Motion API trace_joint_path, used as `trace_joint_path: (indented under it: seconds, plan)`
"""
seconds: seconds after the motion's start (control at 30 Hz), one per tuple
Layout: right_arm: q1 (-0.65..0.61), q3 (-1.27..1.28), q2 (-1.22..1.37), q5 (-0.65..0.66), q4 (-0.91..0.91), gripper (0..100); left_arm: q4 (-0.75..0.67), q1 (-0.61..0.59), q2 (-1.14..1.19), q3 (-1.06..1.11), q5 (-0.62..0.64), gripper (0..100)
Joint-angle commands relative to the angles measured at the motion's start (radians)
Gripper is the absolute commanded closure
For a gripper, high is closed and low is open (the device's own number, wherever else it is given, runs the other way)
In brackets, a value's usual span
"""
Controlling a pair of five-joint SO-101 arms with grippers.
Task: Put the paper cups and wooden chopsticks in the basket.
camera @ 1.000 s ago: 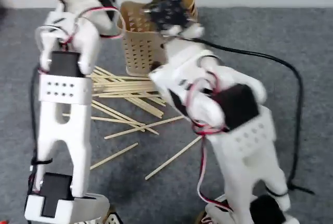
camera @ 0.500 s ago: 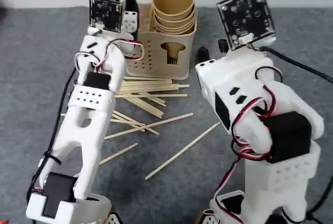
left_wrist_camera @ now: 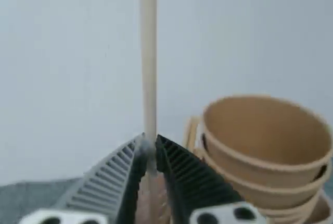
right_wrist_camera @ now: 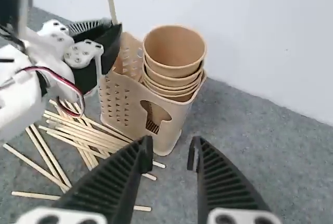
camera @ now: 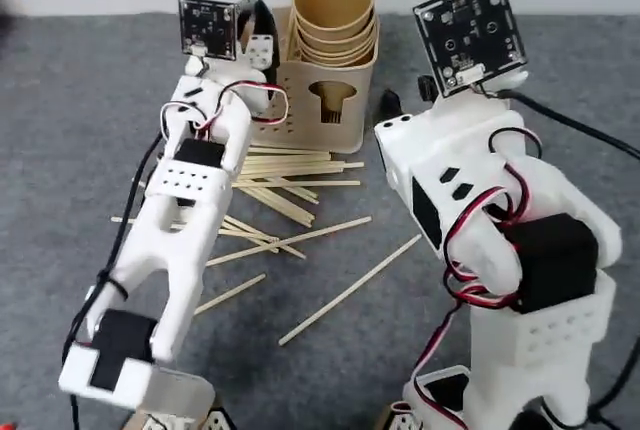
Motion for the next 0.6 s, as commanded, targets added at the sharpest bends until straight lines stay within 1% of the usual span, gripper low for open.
trace_joint_path:
  seconds: [0.0, 0.23, 0.43, 0.57]
  plan:
    - [0.013, -0.008, -0.015, -0.009, 0.005, 86.5, -0.025, -0.014, 0.034, -0.041, 0.014, 99]
    - [0.013, -0.006, -0.015, -0.009, 0.005, 86.4, -0.025, -0.014, 0.084, -0.143, 0.015, 98]
    - [0.013, 0.101, -0.035, -0.009, -0.005, 86.2, -0.023, -0.014, 0.084, -0.154, 0.015, 82]
    - [0.013, 0.152, -0.056, -0.009, -0.007, 86.2, 0.040, -0.015, 0.069, -0.162, 0.015, 81]
